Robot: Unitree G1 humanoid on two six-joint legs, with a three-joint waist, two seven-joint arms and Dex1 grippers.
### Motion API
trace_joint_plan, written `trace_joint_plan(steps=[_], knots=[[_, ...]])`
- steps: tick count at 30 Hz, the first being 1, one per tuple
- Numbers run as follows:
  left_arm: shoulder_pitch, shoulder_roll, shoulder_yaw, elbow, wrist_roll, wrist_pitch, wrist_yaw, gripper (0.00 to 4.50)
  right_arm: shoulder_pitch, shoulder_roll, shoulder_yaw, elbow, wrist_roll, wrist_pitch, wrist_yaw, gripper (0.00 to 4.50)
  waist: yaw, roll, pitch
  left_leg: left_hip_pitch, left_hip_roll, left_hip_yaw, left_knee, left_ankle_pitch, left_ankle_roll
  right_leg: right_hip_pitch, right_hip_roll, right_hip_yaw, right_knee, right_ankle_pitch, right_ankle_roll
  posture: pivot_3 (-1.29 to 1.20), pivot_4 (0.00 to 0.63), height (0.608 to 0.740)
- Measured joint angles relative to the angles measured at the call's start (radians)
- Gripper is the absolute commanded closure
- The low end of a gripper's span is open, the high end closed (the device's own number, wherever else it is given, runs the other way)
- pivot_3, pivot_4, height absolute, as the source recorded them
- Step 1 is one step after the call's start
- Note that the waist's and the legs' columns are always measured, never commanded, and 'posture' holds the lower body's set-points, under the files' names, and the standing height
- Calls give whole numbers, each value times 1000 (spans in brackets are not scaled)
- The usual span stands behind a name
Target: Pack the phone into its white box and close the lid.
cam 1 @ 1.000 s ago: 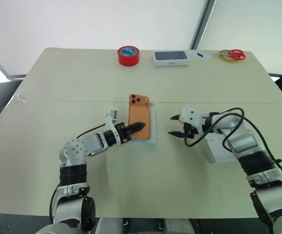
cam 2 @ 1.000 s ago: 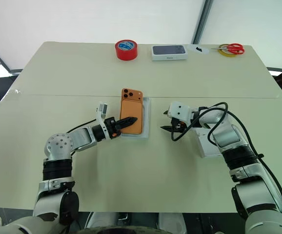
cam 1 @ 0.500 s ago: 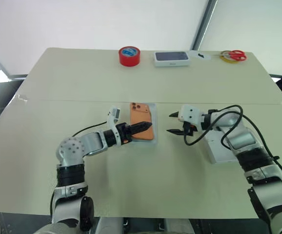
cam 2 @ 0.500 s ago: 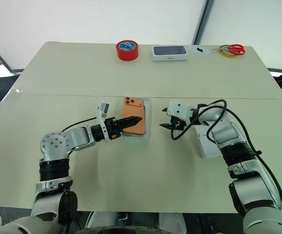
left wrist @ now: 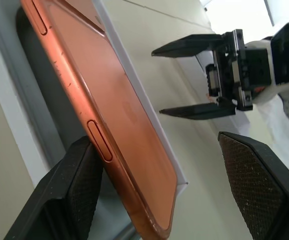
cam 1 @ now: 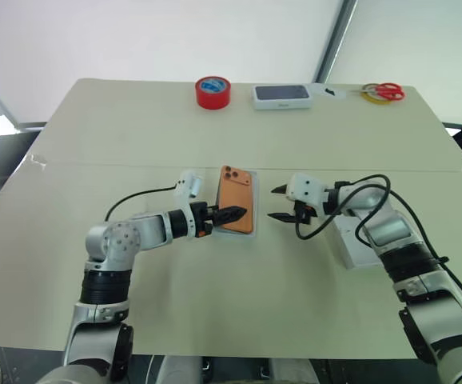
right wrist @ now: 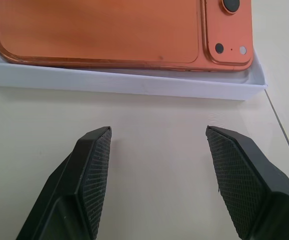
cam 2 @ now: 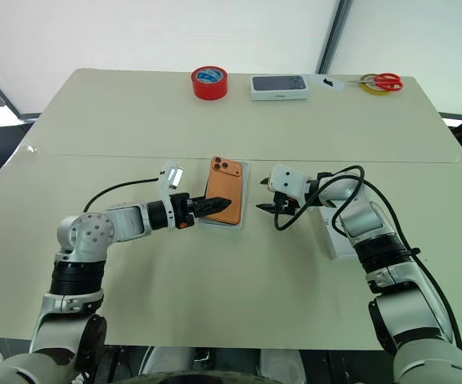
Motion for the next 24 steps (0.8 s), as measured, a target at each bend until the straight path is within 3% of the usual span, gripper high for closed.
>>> trace_joint_plan(steps=[8,13,14,16,20,22,24], knots=[[11,137,9,0,63,-61,-62,763,0,0,0,0,-2,0,-1,1331,-2,1,0,0,1,0,0,0,0,-1,0,0,0,0,0,0,150,730],[18,149,33,-1,65,-81,-83,763,-3,8,0,0,-8,-6,-10,1331,3,0,1,-1,0,0,0,0,0,-1,-1,0,0,0,0,0,150,730],[21,155,26,-4,78,-107,-93,725,-3,10,0,0,-8,-7,-12,1589,1,0,1,-1,0,0,0,0,0,-1,0,0,0,0,0,0,150,730],[28,180,-13,-1,146,-192,-113,1280,-3,16,0,1,-7,-6,-14,2188,0,0,1,-1,0,0,0,0,0,-1,0,0,0,0,0,0,150,730],[34,213,-93,94,348,-415,-107,3207,-5,18,0,21,-15,-7,-37,4367,0,1,1,-1,0,1,-1,0,0,-2,0,0,0,0,0,0,150,730],[24,206,-131,130,426,-496,-98,4301,-10,26,0,31,-29,-9,-51,4500,4,1,1,-1,0,1,0,0,0,-2,0,0,0,0,0,0,150,730],[-2,188,-180,165,490,-555,-104,4455,-19,42,4,35,-37,-15,-62,4500,4,1,1,-2,0,1,0,0,0,-2,0,0,0,0,0,0,150,730]])
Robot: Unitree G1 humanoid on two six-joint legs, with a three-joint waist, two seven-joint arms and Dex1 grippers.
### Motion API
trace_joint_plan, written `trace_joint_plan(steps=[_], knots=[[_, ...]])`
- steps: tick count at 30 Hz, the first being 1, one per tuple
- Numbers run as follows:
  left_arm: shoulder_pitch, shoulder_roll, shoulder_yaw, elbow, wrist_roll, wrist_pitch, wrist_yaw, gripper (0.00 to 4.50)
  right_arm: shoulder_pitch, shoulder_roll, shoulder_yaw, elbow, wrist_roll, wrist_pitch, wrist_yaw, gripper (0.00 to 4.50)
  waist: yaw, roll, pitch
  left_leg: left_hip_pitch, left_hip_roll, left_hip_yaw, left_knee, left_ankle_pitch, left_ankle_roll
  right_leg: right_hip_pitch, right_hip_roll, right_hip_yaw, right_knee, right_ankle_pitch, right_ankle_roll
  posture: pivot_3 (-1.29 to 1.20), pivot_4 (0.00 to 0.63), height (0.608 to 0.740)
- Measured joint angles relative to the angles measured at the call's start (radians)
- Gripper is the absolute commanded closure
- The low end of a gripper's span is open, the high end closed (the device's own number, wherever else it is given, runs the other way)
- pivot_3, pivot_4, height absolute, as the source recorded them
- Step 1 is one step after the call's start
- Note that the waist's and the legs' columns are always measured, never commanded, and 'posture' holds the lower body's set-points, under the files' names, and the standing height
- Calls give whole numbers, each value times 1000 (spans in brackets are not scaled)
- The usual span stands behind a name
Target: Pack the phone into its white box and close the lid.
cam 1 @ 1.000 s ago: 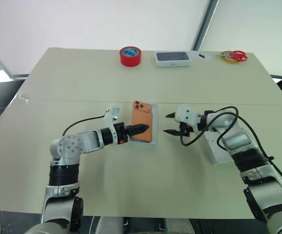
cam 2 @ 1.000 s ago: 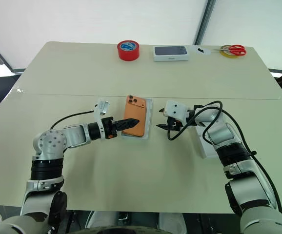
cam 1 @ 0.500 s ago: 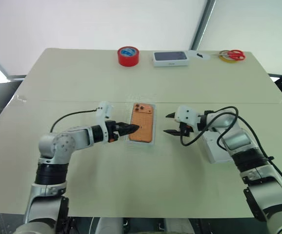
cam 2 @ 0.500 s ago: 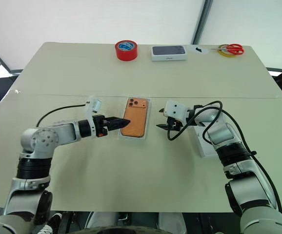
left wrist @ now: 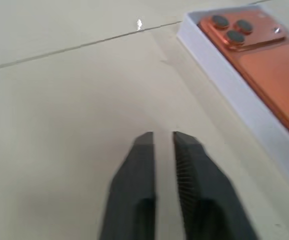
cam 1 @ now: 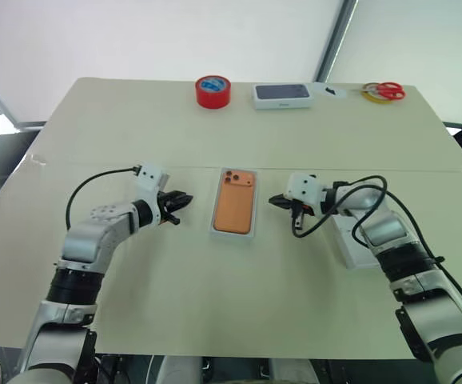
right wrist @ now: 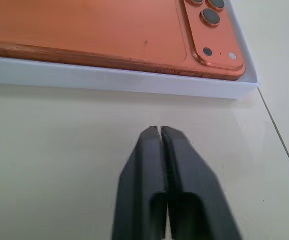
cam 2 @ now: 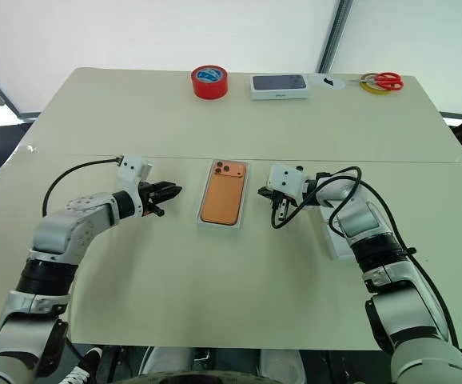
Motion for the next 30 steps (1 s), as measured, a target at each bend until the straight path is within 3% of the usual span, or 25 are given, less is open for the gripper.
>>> trace_joint_plan(steps=[5,10,22,30], knots=[[-80,-42,-116,99,121,-82,-59,4455,-4,3,40,25,-42,-44,-5,4500,1,1,0,0,0,0,0,0,0,0,0,0,1,0,0,0,150,730],[-93,-73,-161,72,118,-39,-205,4455,35,-31,40,-29,-30,-55,35,4500,4,1,-1,0,0,0,0,0,1,1,0,0,1,0,0,0,150,730],[-44,-223,-263,-40,96,76,-323,4455,346,-279,-117,-389,57,142,120,4500,24,1,-1,1,-1,-2,3,-2,4,3,-2,-1,0,0,0,0,150,730],[-44,-223,-289,-34,100,49,-374,4455,442,-322,-161,-488,87,196,121,4500,21,1,-1,1,0,-2,2,-2,4,3,-2,-1,-1,0,0,0,150,730]])
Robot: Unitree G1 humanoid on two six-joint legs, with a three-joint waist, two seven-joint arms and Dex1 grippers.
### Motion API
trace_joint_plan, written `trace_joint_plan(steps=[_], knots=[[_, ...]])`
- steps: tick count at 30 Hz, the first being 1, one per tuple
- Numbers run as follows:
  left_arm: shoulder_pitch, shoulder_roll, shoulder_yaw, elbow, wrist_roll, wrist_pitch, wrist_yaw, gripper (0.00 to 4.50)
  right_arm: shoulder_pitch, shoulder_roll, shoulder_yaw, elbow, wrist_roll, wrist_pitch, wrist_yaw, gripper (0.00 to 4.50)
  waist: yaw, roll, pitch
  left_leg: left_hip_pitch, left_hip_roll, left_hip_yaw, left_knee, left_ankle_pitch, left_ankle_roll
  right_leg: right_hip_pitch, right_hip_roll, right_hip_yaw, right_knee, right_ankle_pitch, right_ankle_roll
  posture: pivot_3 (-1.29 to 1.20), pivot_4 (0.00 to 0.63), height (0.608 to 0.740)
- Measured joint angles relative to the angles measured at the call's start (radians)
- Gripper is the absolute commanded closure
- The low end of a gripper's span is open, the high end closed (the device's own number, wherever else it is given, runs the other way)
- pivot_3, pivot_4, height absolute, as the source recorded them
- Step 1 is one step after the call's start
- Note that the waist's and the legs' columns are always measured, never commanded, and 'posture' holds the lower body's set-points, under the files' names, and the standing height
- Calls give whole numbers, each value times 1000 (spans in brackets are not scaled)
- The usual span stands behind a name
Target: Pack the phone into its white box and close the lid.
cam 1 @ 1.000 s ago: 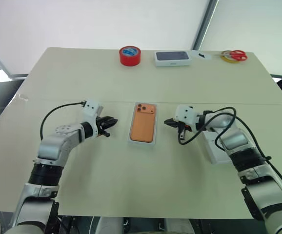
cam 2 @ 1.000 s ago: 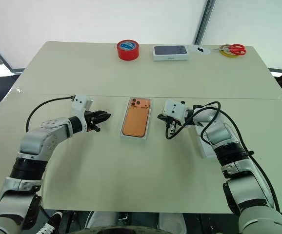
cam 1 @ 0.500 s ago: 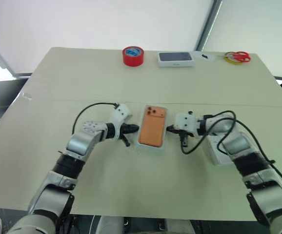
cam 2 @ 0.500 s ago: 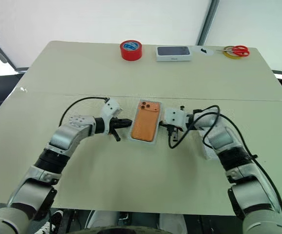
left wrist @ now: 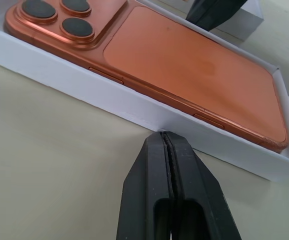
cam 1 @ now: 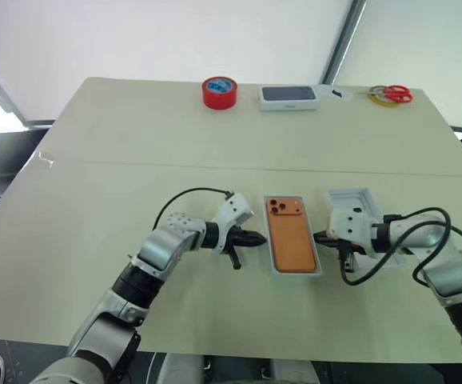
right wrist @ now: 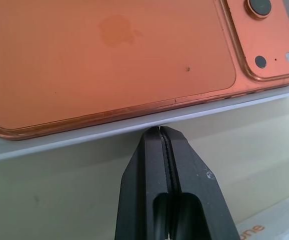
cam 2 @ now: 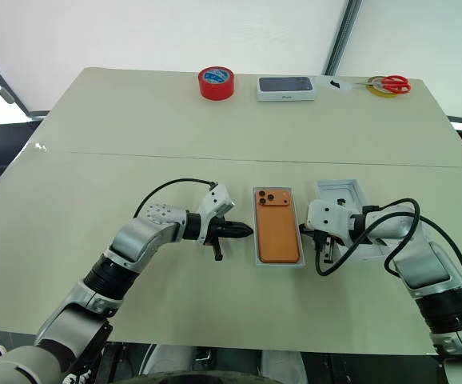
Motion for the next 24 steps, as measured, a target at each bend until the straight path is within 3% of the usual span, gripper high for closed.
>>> trace_joint_plan(steps=[11,14,18,21,22,24], knots=[[-1,66,66,56,23,-126,30,4455,-115,-6,-5,115,-13,-76,-40,4500,-5,0,0,0,0,0,0,0,0,-1,0,0,0,0,0,0,150,730],[-2,89,146,80,8,-172,34,3680,-165,8,-48,126,62,24,-39,3694,-5,1,1,-1,1,0,0,0,0,-2,0,0,0,0,0,0,150,730],[32,155,231,44,-25,-268,-15,1845,-165,7,-87,79,119,117,-59,1810,-3,1,1,-1,1,0,-1,0,0,-1,0,0,0,0,0,0,150,730],[88,190,287,4,-82,-341,-95,257,-143,10,-115,27,119,177,-132,137,-2,1,1,-1,0,0,0,0,0,-1,-1,0,0,0,0,0,150,730],[110,204,299,0,-95,-362,-118,21,-132,22,-130,3,118,201,-168,0,-3,1,1,-1,1,0,0,0,0,-2,-1,0,0,0,0,0,150,730],[155,233,322,-2,-111,-405,-162,21,-90,41,-153,-59,116,263,-234,0,-6,1,1,-1,1,0,-1,0,0,-2,-1,0,0,0,0,0,150,730]])
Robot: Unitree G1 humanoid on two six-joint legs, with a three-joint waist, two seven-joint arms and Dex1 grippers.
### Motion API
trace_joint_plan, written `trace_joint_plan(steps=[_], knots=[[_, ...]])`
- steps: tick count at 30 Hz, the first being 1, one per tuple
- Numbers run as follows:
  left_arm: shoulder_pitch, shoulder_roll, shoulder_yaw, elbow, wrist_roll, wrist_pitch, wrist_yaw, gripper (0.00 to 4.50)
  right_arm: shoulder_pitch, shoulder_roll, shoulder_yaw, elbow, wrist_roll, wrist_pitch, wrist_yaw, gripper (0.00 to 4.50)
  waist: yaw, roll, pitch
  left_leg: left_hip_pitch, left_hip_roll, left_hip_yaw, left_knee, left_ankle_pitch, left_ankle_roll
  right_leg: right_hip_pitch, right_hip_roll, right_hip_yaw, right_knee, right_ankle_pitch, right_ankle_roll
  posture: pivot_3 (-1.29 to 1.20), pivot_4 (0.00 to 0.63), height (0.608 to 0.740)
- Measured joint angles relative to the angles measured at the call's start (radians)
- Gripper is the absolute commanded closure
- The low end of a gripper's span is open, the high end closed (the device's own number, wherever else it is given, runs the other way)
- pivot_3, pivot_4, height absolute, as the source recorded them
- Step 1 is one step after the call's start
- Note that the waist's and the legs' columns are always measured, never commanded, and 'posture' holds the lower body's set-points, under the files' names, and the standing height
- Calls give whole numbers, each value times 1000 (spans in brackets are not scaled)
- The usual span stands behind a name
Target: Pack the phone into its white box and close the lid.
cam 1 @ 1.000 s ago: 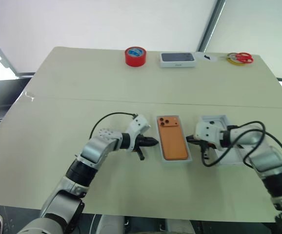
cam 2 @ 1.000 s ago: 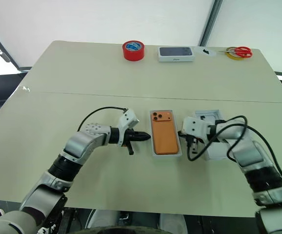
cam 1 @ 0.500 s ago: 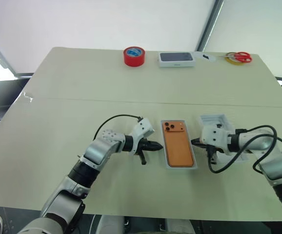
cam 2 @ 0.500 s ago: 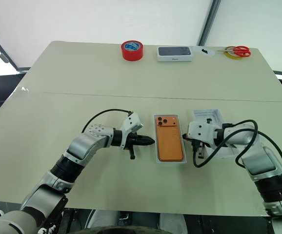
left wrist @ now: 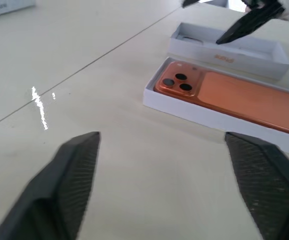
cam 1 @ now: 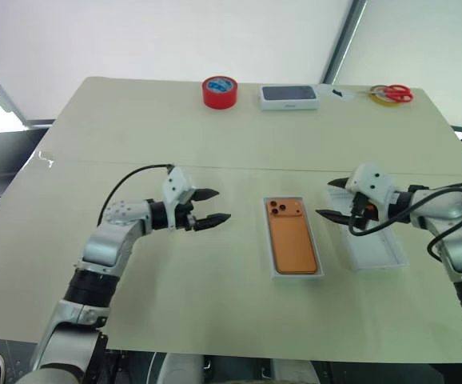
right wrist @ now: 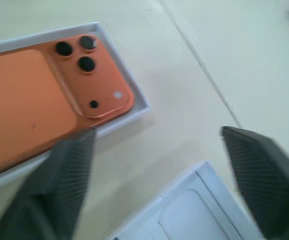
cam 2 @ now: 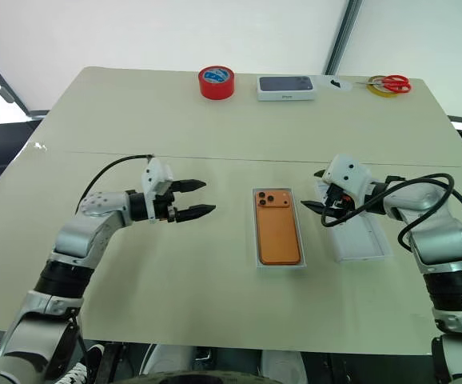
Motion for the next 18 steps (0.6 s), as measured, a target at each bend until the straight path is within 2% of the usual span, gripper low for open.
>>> trace_joint_plan(steps=[3,6,10,16,18], knots=[[52,42,39,0,-24,-52,-54,21,89,1,-17,-110,-2,122,-63,0,2,0,0,0,0,0,-1,0,0,-1,0,0,0,0,0,0,150,730],[93,67,86,-11,-36,-133,-81,21,172,35,-81,-257,23,345,-152,0,2,1,0,-1,0,0,-1,0,0,-1,-1,0,0,0,0,0,150,730],[166,89,110,-63,-41,-229,-112,21,244,34,-93,-397,71,558,-182,0,-4,1,0,-1,0,0,-2,-1,2,-2,-1,1,0,0,-1,0,150,730],[228,128,124,-110,-47,-284,-151,21,179,29,-108,-468,151,830,-209,0,-18,2,0,-1,0,0,-3,-4,6,-4,-2,1,0,0,-1,0,150,730],[243,138,128,-131,-58,-292,-154,21,106,40,-103,-464,184,983,-228,0,-23,2,1,-2,0,0,-3,-4,6,-4,-2,1,-1,0,-1,0,150,730]])
